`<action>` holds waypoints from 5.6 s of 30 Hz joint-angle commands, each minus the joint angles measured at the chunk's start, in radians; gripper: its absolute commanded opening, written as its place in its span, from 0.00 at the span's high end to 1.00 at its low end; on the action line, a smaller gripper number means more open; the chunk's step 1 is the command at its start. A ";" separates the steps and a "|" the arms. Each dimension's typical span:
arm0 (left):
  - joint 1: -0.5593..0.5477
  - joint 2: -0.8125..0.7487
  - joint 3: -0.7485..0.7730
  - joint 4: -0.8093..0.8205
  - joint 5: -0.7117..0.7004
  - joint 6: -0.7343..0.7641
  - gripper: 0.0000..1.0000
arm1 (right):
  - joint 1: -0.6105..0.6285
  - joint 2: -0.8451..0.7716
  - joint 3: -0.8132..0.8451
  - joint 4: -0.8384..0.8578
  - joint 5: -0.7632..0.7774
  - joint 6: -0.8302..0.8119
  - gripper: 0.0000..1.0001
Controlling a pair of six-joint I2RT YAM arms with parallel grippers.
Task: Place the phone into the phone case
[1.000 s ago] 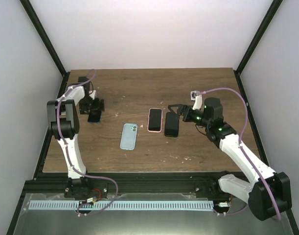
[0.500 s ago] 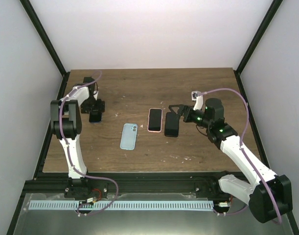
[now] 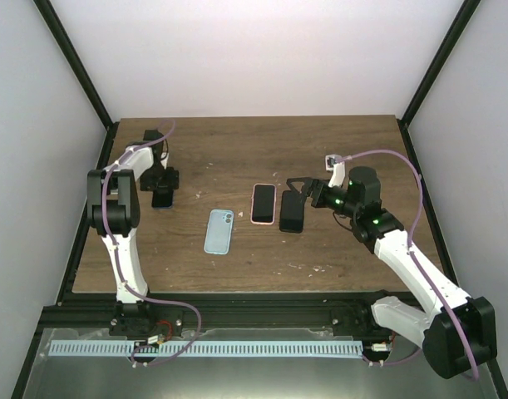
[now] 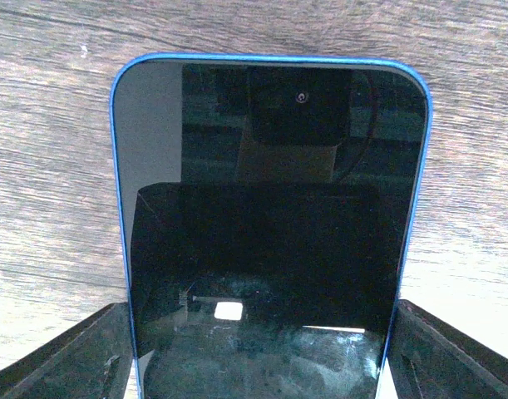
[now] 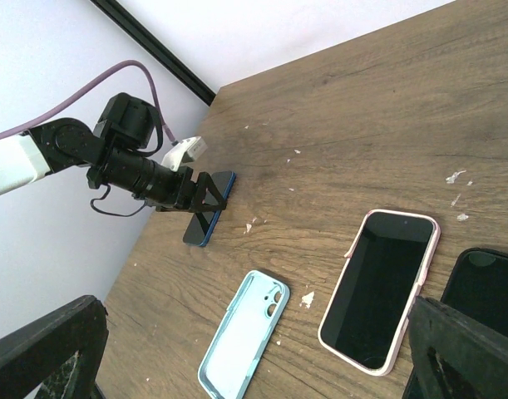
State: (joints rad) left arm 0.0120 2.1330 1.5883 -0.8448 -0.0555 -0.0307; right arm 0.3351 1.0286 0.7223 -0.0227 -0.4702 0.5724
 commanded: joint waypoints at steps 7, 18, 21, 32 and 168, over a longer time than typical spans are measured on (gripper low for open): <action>-0.004 0.063 0.011 -0.028 0.013 -0.044 0.18 | -0.008 -0.033 0.012 -0.014 0.008 0.000 0.00; -0.021 -0.008 -0.008 -0.058 0.013 -0.086 0.30 | -0.009 -0.040 -0.002 -0.015 0.006 0.003 0.00; -0.039 -0.043 -0.019 -0.076 0.027 -0.099 0.31 | -0.009 -0.045 -0.008 -0.009 0.005 0.009 0.00; -0.119 -0.207 -0.141 -0.074 0.180 -0.162 0.35 | -0.009 -0.067 -0.041 -0.009 0.016 0.041 0.00; -0.374 -0.594 -0.765 0.466 0.559 -0.521 0.41 | 0.353 0.627 0.110 0.162 -0.043 0.201 0.70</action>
State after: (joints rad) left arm -0.4065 1.6073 0.8459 -0.4229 0.5064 -0.5129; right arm 0.6575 1.6112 0.7818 0.1505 -0.5404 0.8005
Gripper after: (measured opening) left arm 0.587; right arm 0.321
